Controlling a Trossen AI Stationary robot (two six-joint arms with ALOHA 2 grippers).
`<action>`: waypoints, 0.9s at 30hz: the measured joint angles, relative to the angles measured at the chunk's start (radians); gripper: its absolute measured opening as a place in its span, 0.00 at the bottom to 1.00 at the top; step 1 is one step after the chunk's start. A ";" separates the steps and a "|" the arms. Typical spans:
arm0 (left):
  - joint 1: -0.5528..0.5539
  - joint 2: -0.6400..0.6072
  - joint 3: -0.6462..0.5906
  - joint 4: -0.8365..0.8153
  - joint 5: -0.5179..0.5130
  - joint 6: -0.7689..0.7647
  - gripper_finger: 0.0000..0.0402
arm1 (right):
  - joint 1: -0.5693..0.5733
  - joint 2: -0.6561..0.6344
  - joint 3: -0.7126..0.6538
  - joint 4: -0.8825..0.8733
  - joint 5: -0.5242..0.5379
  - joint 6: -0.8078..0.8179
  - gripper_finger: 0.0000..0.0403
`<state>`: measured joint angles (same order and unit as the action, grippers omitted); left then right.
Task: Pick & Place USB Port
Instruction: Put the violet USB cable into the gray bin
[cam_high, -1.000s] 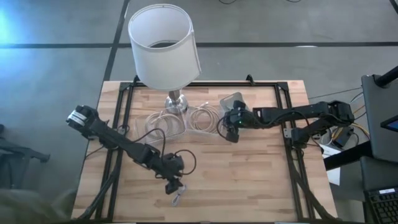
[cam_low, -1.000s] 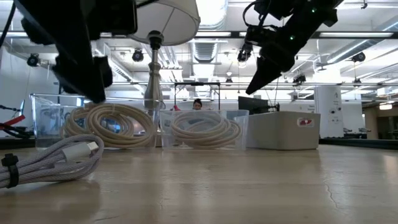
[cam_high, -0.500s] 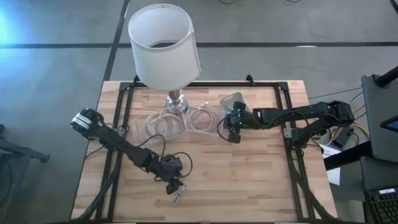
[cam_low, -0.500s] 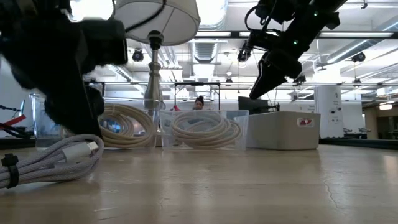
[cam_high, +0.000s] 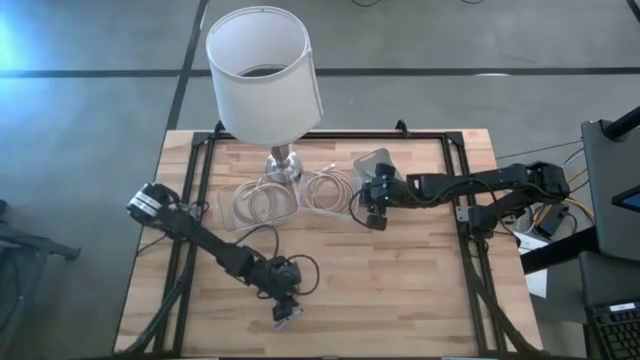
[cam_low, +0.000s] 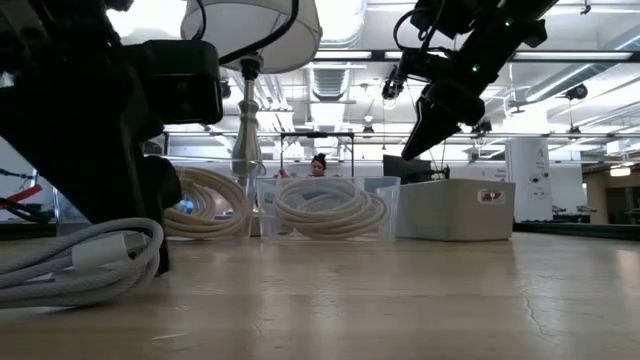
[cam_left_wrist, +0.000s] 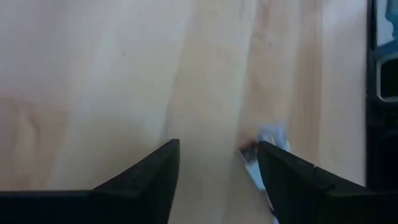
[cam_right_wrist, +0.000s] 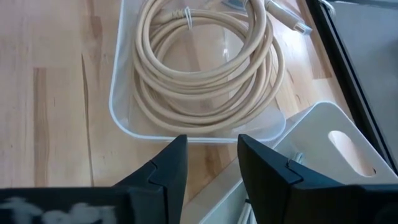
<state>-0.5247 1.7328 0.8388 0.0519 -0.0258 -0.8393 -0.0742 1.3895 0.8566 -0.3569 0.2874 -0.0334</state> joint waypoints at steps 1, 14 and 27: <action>-0.001 -0.008 -0.001 -0.006 0.012 -0.002 0.54 | 0.000 0.000 0.000 -0.001 0.000 0.000 0.33; -0.024 -0.064 0.027 -0.030 0.008 -0.059 0.53 | 0.000 0.000 0.000 -0.002 -0.001 0.000 0.32; -0.031 0.038 0.040 -0.003 0.010 -0.030 0.53 | 0.000 0.001 0.000 -0.001 -0.001 0.000 0.29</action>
<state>-0.5553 1.7706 0.8787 0.0491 -0.0156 -0.8694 -0.0745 1.3907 0.8562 -0.3578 0.2859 -0.0338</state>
